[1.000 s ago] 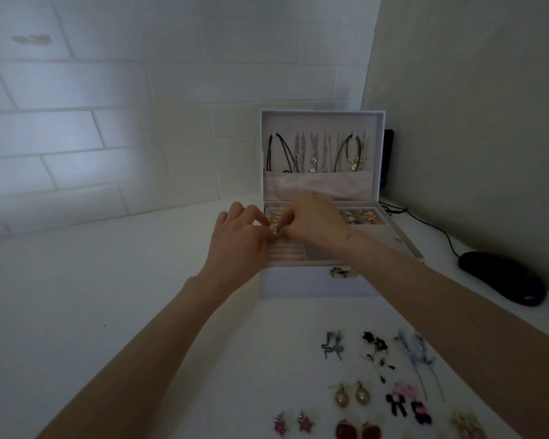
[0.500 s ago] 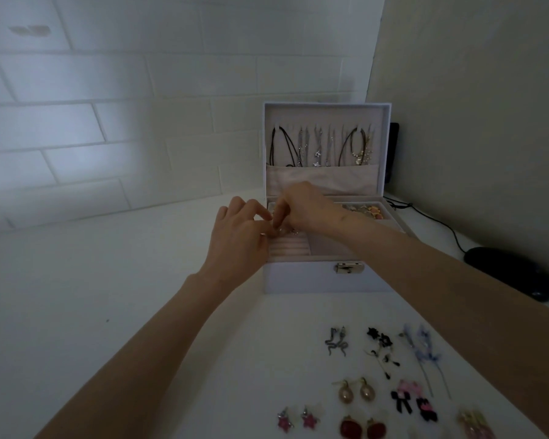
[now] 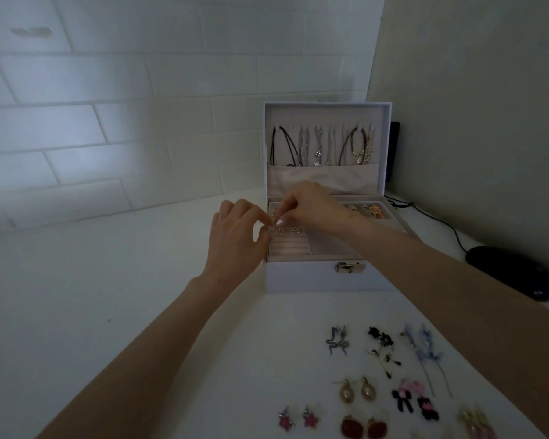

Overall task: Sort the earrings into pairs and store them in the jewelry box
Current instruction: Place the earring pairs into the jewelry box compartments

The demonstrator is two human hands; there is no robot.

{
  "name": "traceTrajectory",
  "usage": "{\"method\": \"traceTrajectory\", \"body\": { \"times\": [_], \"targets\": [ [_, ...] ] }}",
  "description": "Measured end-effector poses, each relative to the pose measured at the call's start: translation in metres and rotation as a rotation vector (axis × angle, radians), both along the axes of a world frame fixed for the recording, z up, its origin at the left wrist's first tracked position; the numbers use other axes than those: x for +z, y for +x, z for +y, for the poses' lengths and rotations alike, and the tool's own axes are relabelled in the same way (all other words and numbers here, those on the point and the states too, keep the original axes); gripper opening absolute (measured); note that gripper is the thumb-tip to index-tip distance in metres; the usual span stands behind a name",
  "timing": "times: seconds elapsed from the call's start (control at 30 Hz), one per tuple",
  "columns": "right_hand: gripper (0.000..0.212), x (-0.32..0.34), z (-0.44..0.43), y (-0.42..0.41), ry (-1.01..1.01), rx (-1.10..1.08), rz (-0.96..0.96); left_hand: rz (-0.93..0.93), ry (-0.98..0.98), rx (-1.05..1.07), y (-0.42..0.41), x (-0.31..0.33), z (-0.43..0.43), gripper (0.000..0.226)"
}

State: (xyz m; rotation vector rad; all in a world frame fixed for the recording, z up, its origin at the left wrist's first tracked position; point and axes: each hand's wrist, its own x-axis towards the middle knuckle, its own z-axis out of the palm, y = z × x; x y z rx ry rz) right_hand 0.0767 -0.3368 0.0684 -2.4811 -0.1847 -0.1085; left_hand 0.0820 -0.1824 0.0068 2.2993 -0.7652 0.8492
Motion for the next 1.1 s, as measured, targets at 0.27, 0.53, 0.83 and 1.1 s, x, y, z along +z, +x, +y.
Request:
{"method": "traceTrajectory", "body": {
  "times": [0.27, 0.53, 0.83, 1.1],
  "targets": [
    [0.006, 0.004, 0.000, -0.008, 0.236, 0.023, -0.033, 0.195, -0.207, -0.062, -0.005, 0.007, -0.002, 0.021],
    [0.010, -0.004, -0.004, -0.009, 0.336, -0.006, -0.004, 0.253, -0.285, -0.042, -0.007, 0.009, -0.007, 0.025],
    [0.006, -0.008, -0.009, -0.003, 0.199, -0.025, -0.060, 0.373, -0.306, -0.045, 0.006, 0.010, -0.014, 0.016],
    [0.014, -0.010, -0.010, 0.002, 0.077, -0.040, -0.072, 0.344, -0.141, -0.016, 0.008, 0.016, -0.016, 0.012]
  ]
}}
